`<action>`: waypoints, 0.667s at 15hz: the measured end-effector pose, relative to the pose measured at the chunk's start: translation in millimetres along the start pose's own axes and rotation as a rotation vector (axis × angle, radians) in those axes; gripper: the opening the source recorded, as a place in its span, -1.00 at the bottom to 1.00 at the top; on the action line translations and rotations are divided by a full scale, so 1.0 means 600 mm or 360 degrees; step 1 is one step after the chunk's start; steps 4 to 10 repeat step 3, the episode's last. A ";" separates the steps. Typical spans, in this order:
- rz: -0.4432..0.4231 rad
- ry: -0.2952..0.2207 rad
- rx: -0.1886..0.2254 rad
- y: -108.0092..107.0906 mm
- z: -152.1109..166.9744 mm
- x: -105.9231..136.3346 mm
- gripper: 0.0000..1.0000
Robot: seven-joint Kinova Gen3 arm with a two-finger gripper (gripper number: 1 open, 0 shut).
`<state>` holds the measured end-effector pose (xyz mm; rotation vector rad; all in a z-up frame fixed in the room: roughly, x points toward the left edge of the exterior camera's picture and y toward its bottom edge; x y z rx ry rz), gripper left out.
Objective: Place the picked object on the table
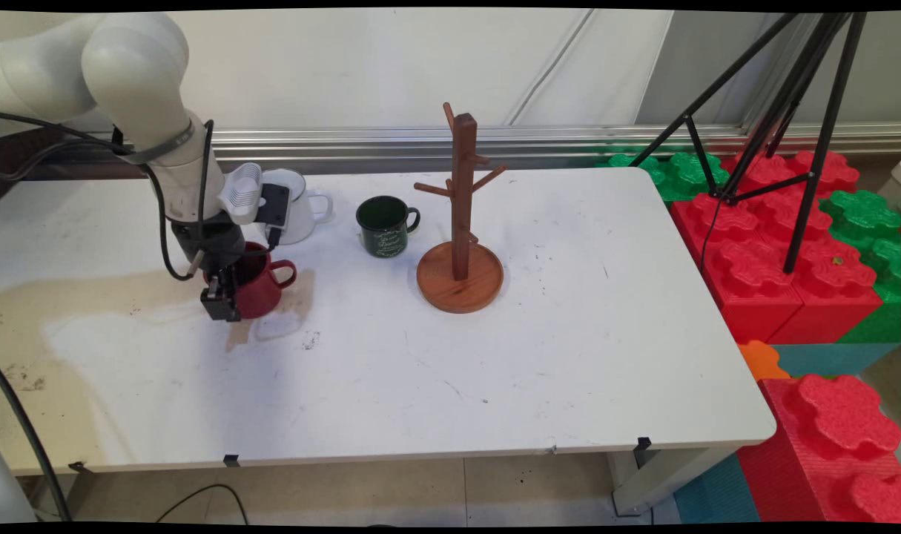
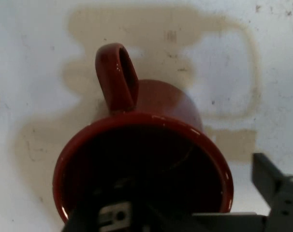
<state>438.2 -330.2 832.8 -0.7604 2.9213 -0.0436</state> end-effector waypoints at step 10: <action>0.0009 -0.0004 0.0003 -0.001 0.001 -0.003 1.00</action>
